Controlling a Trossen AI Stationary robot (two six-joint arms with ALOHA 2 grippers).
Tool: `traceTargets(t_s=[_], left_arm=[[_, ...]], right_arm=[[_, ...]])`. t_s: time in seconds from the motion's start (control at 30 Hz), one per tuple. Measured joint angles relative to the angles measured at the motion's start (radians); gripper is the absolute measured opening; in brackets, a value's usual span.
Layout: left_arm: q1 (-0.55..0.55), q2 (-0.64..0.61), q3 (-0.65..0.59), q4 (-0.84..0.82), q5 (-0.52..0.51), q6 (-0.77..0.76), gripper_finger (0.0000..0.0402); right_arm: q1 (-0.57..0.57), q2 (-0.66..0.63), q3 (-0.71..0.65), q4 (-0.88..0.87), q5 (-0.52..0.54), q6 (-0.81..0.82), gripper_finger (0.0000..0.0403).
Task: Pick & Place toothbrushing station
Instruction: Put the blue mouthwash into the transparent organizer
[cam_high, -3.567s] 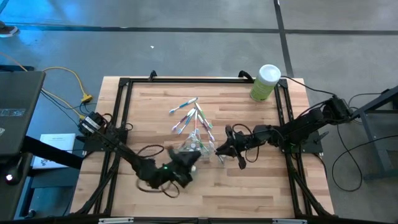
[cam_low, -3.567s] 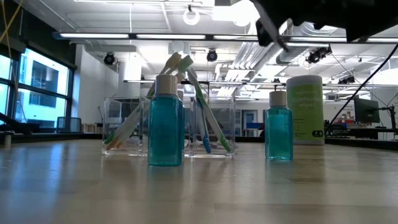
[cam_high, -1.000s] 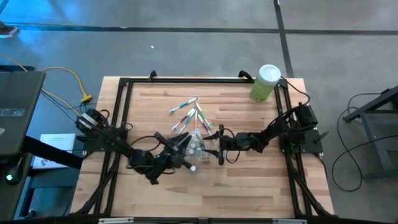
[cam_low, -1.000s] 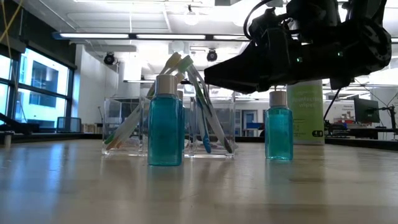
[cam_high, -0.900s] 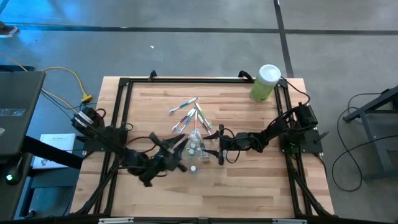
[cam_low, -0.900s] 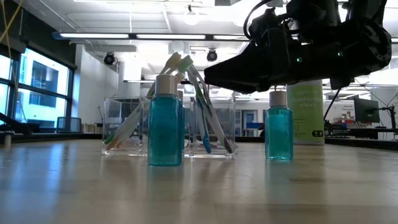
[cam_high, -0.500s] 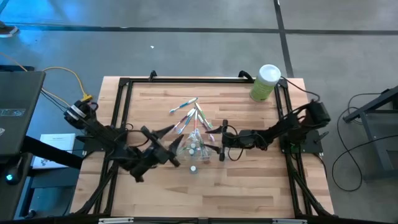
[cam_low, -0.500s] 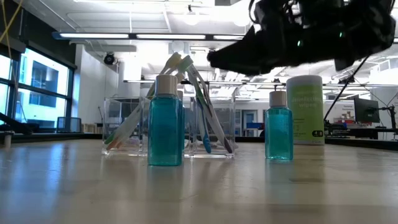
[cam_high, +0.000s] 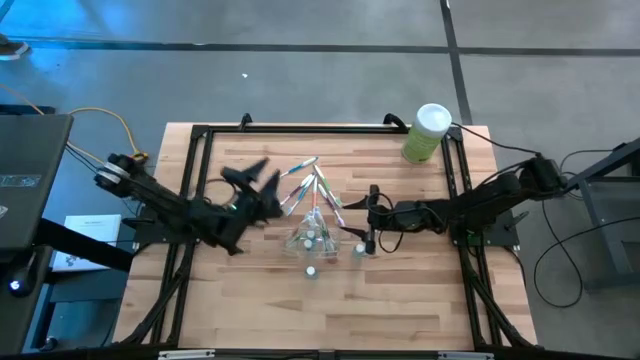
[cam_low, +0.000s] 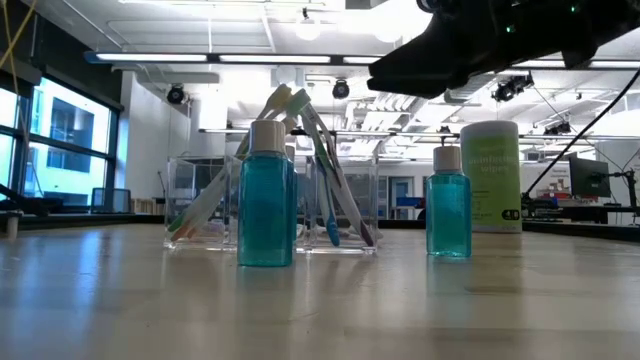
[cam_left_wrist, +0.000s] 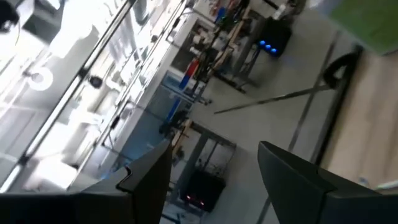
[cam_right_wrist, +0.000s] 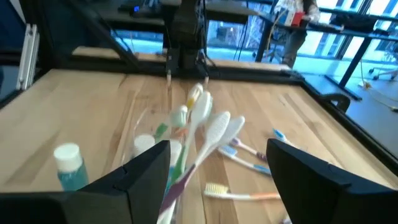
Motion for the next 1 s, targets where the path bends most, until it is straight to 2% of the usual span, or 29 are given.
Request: traceTargets(t_s=[0.13, 0.27, 0.37, 0.5, 0.67, 0.87, 1.0], left_arm=[[0.064, -0.174, -0.086, 0.003, -0.001, -0.018, 0.0230], [0.099, -0.357, -0.234, 0.004, 0.016, -0.153, 0.0230], [0.078, -0.449, -0.349, 0.006, 0.032, -0.260, 0.0230], [0.013, -0.473, -0.446, 0.027, 0.082, -0.322, 0.0230], [-0.011, -0.473, -0.516, 0.020, 0.241, -0.434, 0.0230], [0.052, -0.480, -0.542, 0.017, 0.321, -0.556, 0.0229], [0.162, -0.490, -0.542, 0.018, 0.400, -0.569, 0.0229]], right_arm=[[-0.003, -0.006, 0.000, -0.003, 0.001, 0.000, 0.0259], [-0.003, -0.005, 0.000, -0.005, 0.004, 0.000, 0.0259], [-0.003, -0.005, 0.000, -0.006, 0.004, -0.001, 0.0259], [-0.007, -0.026, 0.000, -0.006, 0.004, -0.002, 0.0259], [-0.017, -0.024, 0.000, 0.001, 0.000, 0.014, 0.0259], [-0.022, -0.025, 0.000, 0.004, -0.009, 0.049, 0.0259], [-0.022, -0.025, 0.000, 0.007, -0.032, 0.062, 0.0259]])
